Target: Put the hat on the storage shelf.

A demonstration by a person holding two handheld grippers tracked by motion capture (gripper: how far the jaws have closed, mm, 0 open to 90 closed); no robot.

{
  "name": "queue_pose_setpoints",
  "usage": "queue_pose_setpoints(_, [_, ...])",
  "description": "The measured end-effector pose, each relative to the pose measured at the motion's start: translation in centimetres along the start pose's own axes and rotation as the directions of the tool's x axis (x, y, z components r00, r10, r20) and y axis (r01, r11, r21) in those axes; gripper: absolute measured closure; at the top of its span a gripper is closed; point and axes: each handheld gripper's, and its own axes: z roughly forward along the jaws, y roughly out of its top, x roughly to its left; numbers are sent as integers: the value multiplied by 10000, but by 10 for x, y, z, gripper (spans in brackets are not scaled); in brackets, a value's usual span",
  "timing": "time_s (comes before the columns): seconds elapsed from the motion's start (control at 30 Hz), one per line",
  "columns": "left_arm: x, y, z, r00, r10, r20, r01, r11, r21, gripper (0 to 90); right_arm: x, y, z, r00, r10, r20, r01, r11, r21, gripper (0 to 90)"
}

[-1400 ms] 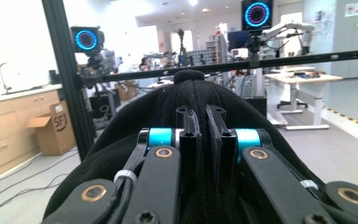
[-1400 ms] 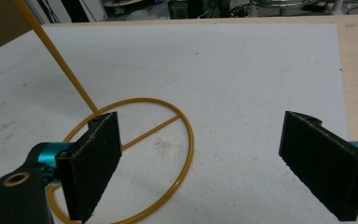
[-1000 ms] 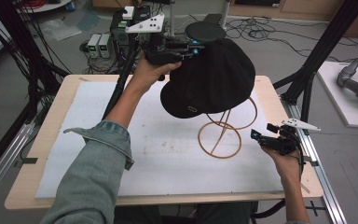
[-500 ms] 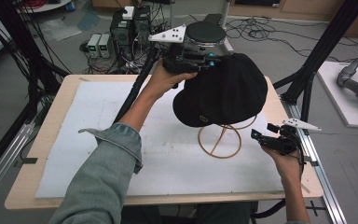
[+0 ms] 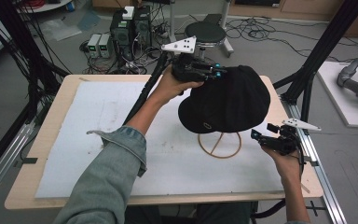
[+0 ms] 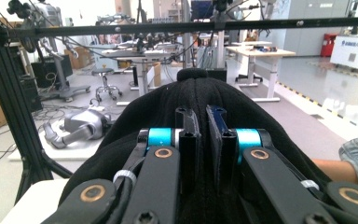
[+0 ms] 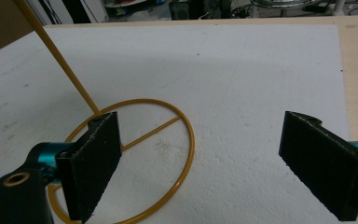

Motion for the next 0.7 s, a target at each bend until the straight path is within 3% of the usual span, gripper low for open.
queue_pose_setpoints(0.57, [2, -11, 11, 9999, 21, -139, -11, 9971, 765, 836, 0, 0, 0, 10000, -10, 5, 10, 10000, -8, 128])
queue_pose_setpoints(0.7, [2, -12, 12, 10000, -11, -56, 15, 9973, 736, 833, 0, 0, 1, 10000, -15, 25, 15, 10000, 41, 128])
